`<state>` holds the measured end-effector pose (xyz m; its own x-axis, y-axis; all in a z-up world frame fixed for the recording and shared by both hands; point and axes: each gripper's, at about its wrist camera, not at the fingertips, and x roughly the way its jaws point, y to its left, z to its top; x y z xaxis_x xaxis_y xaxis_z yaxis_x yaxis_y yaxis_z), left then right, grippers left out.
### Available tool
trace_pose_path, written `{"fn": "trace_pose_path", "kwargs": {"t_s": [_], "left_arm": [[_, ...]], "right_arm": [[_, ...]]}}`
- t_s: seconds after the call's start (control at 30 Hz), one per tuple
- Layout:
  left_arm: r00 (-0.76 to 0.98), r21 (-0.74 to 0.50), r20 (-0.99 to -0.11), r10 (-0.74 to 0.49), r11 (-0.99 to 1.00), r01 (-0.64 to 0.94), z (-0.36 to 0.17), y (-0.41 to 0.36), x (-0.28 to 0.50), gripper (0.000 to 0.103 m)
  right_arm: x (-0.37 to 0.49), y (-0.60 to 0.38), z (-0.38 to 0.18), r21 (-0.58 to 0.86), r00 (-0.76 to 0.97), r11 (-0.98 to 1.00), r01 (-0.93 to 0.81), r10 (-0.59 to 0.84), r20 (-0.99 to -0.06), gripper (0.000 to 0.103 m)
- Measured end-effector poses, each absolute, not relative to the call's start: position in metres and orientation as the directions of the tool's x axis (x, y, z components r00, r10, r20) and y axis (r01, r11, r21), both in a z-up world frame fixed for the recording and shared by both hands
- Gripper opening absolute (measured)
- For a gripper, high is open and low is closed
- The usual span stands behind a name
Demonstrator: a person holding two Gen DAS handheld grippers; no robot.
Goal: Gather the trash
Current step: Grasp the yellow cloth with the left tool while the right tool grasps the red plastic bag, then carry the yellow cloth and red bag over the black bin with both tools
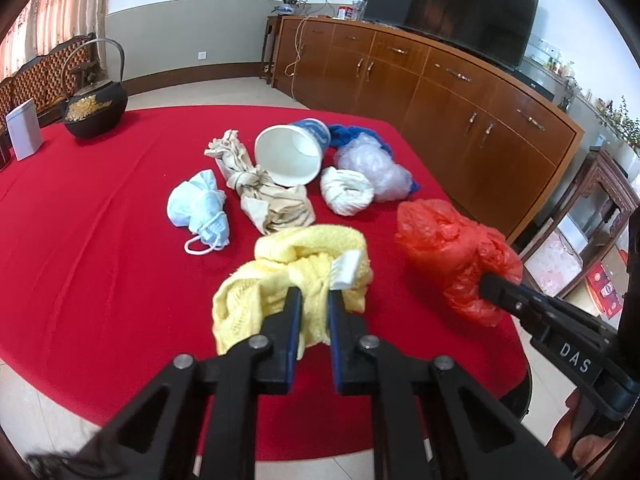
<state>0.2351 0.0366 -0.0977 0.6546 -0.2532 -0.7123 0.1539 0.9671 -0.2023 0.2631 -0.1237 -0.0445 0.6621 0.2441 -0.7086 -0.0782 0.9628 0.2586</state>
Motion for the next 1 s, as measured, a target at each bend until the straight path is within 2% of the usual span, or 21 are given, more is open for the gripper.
{"fn": "trace_pose_path", "kwargs": {"t_s": [0.1, 0.2, 0.27, 0.33, 0.4, 0.47, 0.5, 0.53, 0.7, 1.0], "left_arm": [[0.647, -0.186, -0.725, -0.237, 0.972, 0.146, -0.100, 0.033, 0.232, 0.014], [0.630, -0.171, -0.747, -0.211, 0.977, 0.125, -0.106, 0.034, 0.232, 0.020], [0.621, -0.165, -0.761, -0.190, 0.981, 0.098, -0.111, 0.037, 0.234, 0.029], [0.622, -0.170, -0.764, -0.175, 0.983, 0.067, -0.113, 0.041, 0.235, 0.058], [0.640, -0.167, -0.749, -0.171, 0.984, 0.067, -0.113, 0.042, 0.234, 0.062], [0.641, -0.169, -0.742, -0.195, 0.980, 0.103, -0.114, 0.039, 0.236, 0.057], [0.634, -0.171, -0.746, -0.204, 0.979, 0.114, -0.116, 0.037, 0.239, 0.037], [0.624, -0.173, -0.753, -0.210, 0.978, 0.119, -0.119, 0.036, 0.240, 0.028], [0.635, -0.193, -0.738, -0.228, 0.973, 0.124, -0.119, 0.038, 0.236, 0.016], [0.681, -0.225, -0.680, -0.273, 0.961, 0.160, -0.089, 0.036, 0.222, 0.015]], "right_arm": [[0.250, -0.133, -0.041, 0.264, 0.665, 0.963, -0.061, 0.236, -0.708, 0.009], [0.242, -0.137, -0.040, 0.270, 0.662, 0.961, -0.051, 0.236, -0.711, 0.009], [0.238, -0.139, -0.040, 0.270, 0.663, 0.962, -0.047, 0.233, -0.711, 0.009], [0.236, -0.140, -0.040, 0.271, 0.662, 0.961, -0.046, 0.232, -0.712, 0.009], [0.235, -0.140, -0.041, 0.273, 0.660, 0.961, -0.044, 0.233, -0.714, 0.009], [0.236, -0.140, -0.043, 0.274, 0.659, 0.961, -0.043, 0.234, -0.715, 0.009], [0.237, -0.140, -0.043, 0.275, 0.657, 0.960, -0.042, 0.234, -0.716, 0.009], [0.238, -0.140, -0.044, 0.277, 0.656, 0.960, -0.041, 0.235, -0.718, 0.009], [0.240, -0.138, -0.047, 0.283, 0.649, 0.958, -0.046, 0.244, -0.720, 0.009], [0.236, -0.134, -0.038, 0.285, 0.663, 0.957, -0.062, 0.253, -0.704, 0.009]]}}
